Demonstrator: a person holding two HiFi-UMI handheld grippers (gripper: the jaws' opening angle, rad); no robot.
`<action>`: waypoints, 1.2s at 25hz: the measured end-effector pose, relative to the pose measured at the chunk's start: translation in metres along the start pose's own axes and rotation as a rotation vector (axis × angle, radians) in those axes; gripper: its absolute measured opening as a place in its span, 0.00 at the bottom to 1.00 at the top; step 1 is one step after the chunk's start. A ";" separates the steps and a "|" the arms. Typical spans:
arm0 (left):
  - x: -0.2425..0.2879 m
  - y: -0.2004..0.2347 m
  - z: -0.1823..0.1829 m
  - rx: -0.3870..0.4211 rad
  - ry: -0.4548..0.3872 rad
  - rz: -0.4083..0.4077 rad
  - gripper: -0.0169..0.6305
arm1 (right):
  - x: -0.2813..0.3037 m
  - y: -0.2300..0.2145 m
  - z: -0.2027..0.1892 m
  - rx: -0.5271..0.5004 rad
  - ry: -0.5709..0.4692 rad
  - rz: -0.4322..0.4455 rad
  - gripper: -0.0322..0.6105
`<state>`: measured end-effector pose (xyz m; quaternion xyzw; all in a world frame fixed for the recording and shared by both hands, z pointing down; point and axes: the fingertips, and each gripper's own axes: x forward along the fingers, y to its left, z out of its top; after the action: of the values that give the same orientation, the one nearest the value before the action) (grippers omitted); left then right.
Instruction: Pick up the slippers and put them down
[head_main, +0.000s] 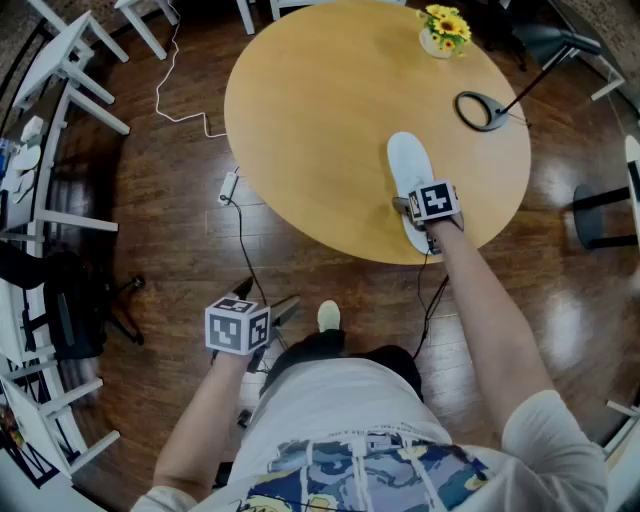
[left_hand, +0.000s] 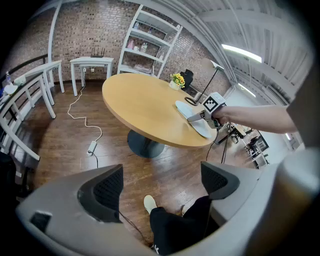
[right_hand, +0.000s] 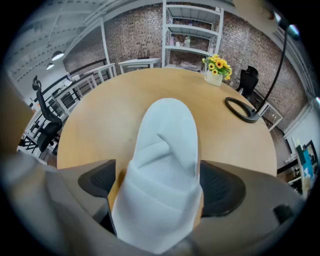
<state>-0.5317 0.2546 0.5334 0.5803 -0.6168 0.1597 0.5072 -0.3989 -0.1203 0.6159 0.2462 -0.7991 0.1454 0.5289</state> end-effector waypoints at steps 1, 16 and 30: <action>0.000 0.002 -0.001 -0.007 0.000 0.002 0.77 | 0.001 -0.002 -0.001 0.001 0.009 0.001 0.90; 0.019 -0.009 0.011 0.068 0.007 -0.052 0.77 | -0.037 -0.005 -0.013 0.013 -0.051 0.038 0.77; 0.095 -0.203 0.035 0.399 0.095 -0.256 0.77 | -0.196 -0.123 -0.137 0.192 -0.176 -0.028 0.77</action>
<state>-0.3510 0.1188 0.5158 0.7345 -0.4699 0.2399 0.4268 -0.1634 -0.1085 0.4870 0.3186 -0.8213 0.1918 0.4327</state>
